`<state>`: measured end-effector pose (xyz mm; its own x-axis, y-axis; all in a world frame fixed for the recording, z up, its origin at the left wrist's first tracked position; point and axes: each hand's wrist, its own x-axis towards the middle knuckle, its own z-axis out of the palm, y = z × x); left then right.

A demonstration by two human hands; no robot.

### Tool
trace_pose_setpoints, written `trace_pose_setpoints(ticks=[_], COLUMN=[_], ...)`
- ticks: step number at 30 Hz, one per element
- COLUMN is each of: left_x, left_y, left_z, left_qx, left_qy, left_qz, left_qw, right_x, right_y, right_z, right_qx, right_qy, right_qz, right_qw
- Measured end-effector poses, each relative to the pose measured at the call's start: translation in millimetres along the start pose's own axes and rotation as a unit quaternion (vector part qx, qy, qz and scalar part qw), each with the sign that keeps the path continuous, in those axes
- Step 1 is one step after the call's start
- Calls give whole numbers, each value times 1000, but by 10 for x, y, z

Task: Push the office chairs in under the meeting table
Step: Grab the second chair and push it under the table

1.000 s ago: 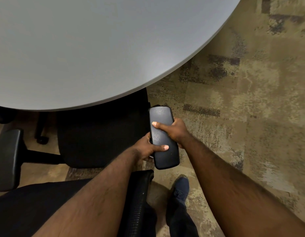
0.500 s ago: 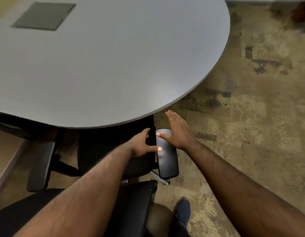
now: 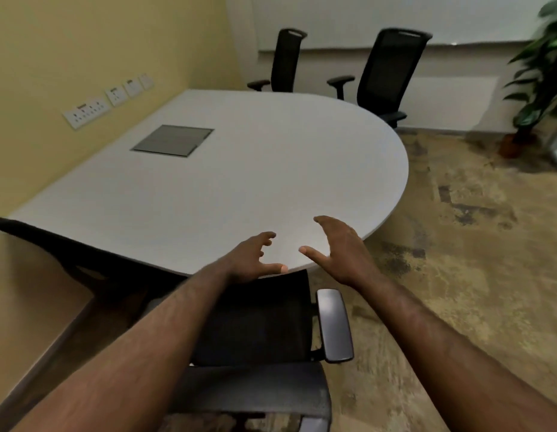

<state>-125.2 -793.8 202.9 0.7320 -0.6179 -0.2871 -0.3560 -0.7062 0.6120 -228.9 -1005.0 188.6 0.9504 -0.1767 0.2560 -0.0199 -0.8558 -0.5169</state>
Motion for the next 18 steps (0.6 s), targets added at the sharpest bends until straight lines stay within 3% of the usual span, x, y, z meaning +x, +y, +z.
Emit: trace_pose_setpoints(ticks=[13, 18], left_x=[-1527, -2142], left_y=[-524, -820], left_z=[-420, -386], left_qx=[-32, -31], left_qy=[88, 100], left_qz=[58, 76], left_qw=[994, 992], right_x=[-787, -1326], right_y=[-1086, -1432], right_z=[-292, -212], right_qx=[0, 11], right_qy=[6, -32], right_qz=[-14, -33], right_qw=[1000, 999])
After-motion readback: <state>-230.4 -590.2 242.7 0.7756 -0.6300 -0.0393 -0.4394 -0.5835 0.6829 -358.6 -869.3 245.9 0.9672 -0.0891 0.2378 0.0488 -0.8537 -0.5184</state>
